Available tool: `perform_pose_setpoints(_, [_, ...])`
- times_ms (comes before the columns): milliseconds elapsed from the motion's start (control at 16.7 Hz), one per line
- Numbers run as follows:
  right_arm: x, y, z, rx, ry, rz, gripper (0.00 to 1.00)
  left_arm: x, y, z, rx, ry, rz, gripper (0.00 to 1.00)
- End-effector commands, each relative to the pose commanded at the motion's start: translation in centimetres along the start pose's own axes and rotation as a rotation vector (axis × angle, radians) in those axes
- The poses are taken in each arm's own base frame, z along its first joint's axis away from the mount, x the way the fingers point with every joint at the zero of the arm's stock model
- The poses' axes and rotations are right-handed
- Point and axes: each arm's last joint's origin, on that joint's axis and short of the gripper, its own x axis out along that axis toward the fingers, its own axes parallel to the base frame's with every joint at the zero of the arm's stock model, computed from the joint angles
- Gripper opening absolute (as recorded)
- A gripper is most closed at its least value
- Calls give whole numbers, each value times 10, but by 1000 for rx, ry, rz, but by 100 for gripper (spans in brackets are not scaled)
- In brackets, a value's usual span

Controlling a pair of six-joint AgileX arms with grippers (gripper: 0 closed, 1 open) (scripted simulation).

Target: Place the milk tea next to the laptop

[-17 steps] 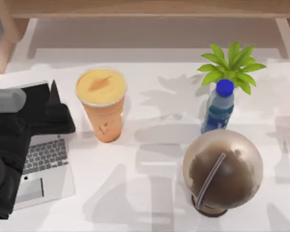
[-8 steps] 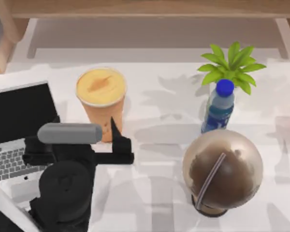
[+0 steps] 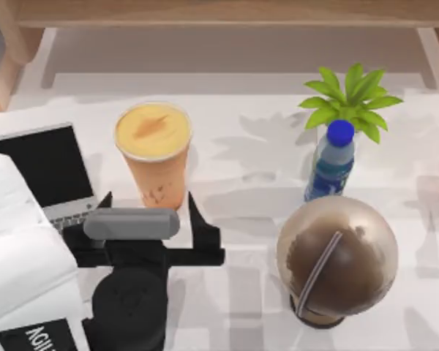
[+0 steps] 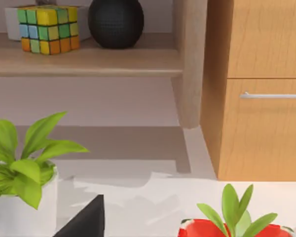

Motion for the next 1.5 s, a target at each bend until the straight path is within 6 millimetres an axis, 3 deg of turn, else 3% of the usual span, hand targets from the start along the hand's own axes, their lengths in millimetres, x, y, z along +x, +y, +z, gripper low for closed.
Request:
perform_pose_setpoints(300, [0, 0, 0, 0, 0, 0, 100, 5, 0, 0, 1, 1, 1, 100])
perform_pose_setpoints(780, [0, 0, 0, 0, 0, 0, 100, 76, -1, 0, 0, 0, 0, 100])
perform_pose_setpoints(1080, [0, 0, 0, 0, 0, 0, 100, 80, 0, 0, 0, 0, 0, 100])
perform_pose_setpoints(1500, [0, 0, 0, 0, 0, 0, 100, 80, 0, 0, 0, 0, 0, 47])
